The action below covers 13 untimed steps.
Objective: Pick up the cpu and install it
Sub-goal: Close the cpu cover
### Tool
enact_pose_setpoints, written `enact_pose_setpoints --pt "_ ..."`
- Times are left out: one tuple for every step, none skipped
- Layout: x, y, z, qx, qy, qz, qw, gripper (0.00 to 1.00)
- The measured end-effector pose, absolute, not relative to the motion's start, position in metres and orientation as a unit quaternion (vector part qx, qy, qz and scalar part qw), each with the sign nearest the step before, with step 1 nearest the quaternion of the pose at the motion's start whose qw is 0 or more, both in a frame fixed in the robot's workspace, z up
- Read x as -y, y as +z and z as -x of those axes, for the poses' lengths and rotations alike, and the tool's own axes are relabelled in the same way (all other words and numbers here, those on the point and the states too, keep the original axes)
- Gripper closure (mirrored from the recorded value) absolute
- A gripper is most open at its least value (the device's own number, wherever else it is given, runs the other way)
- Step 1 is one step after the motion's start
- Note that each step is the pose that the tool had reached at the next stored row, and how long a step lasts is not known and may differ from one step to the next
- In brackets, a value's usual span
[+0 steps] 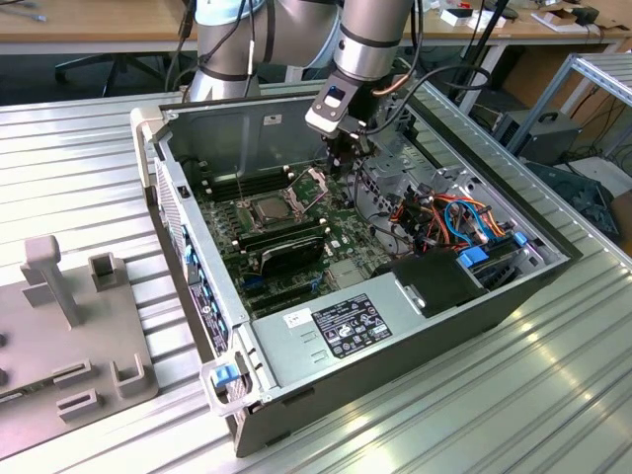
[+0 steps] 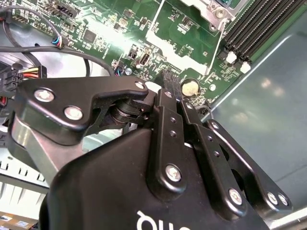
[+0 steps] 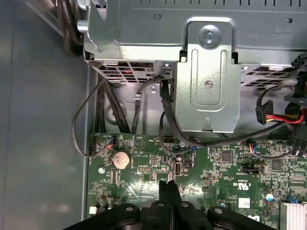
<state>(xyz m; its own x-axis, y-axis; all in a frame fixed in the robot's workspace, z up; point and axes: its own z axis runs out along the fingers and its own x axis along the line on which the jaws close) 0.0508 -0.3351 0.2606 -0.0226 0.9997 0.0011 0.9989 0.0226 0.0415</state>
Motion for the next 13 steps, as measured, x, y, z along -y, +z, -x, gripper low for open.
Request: enact_pose_setpoints --pt "0.335 0.259 -0.051 -0.715 0.015 -0.699 0.014 0.89" --pt "0.335 0.258 -0.051 -0.715 0.015 -0.699 0.014 0.89" --pt "0.335 0.256 -0.052 -0.715 0.015 -0.699 0.014 0.89" --pt "0.335 0.254 -0.052 -0.715 0.015 -0.699 0.014 0.89" --pt "0.335 0.252 -0.052 -0.715 0.015 -0.699 0.014 0.89" --pt "0.335 0.251 -0.052 -0.715 0.015 -0.699 0.014 0.89" --pt "0.335 0.249 -0.052 -0.715 0.015 -0.699 0.014 0.89" --pt "0.335 0.247 -0.052 -0.715 0.015 -0.699 0.014 0.89" --pt "0.335 0.246 -0.052 -0.715 0.015 -0.699 0.014 0.89" --pt "0.335 0.245 -0.052 -0.715 0.015 -0.699 0.014 0.89" --pt "0.335 0.245 -0.052 -0.715 0.015 -0.699 0.014 0.89" --pt "0.335 0.245 -0.052 -0.715 0.015 -0.699 0.014 0.89" --pt "0.335 0.245 -0.052 -0.715 0.015 -0.699 0.014 0.89"
